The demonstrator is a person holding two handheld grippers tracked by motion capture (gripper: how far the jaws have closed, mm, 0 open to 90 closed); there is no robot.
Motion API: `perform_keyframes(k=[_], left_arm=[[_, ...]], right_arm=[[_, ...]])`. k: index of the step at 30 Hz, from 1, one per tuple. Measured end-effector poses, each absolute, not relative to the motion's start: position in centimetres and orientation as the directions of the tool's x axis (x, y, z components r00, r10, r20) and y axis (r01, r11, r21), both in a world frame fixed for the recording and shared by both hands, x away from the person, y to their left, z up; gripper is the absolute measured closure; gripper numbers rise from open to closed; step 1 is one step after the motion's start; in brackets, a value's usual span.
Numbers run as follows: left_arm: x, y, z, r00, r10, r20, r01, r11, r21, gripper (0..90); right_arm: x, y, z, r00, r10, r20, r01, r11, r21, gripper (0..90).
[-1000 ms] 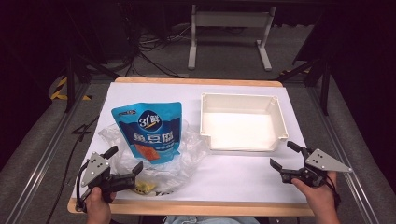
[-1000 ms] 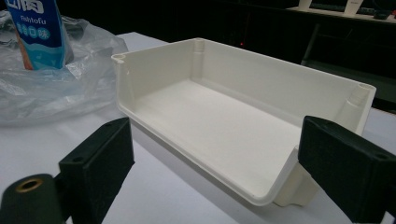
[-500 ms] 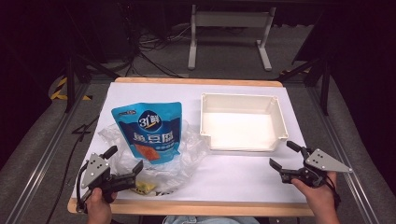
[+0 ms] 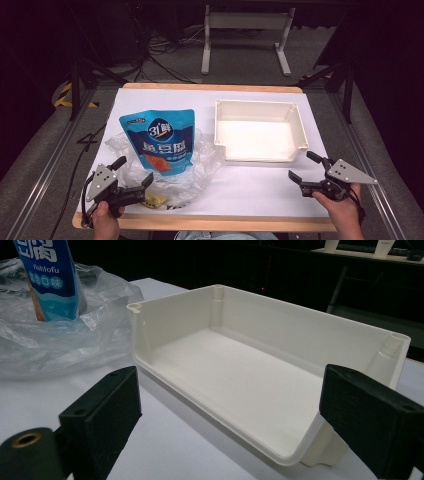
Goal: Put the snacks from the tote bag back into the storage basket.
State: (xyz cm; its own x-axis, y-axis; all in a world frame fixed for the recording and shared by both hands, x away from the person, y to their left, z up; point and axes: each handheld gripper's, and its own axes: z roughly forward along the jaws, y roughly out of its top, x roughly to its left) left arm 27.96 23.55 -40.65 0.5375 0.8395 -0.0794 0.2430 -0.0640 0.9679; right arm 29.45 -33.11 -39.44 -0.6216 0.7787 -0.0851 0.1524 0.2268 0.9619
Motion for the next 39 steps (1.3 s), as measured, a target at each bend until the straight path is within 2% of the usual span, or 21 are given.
perform_keyframes(k=[21, 27, 39], left_arm=[[28.0, 23.3, -40.7, 0.537, 0.839, -0.086, 0.257, -0.066, 0.964, 0.2], [28.2, 23.3, -40.9, 0.536, 0.839, -0.095, 0.26, -0.057, 0.964, 0.2], [28.1, 23.1, -40.8, 0.537, 0.839, -0.089, 0.268, -0.07, 0.961, 0.1]], right_arm=[[30.0, -32.2, -35.6, -0.621, 0.78, -0.084, 0.159, 0.23, 0.96, 11.6], [29.7, -32.0, -34.2, -0.619, 0.78, -0.095, 0.129, 0.221, 0.967, 11.5], [30.3, -30.7, -33.2, -0.636, 0.765, -0.097, 0.14, 0.238, 0.961, 11.2]])
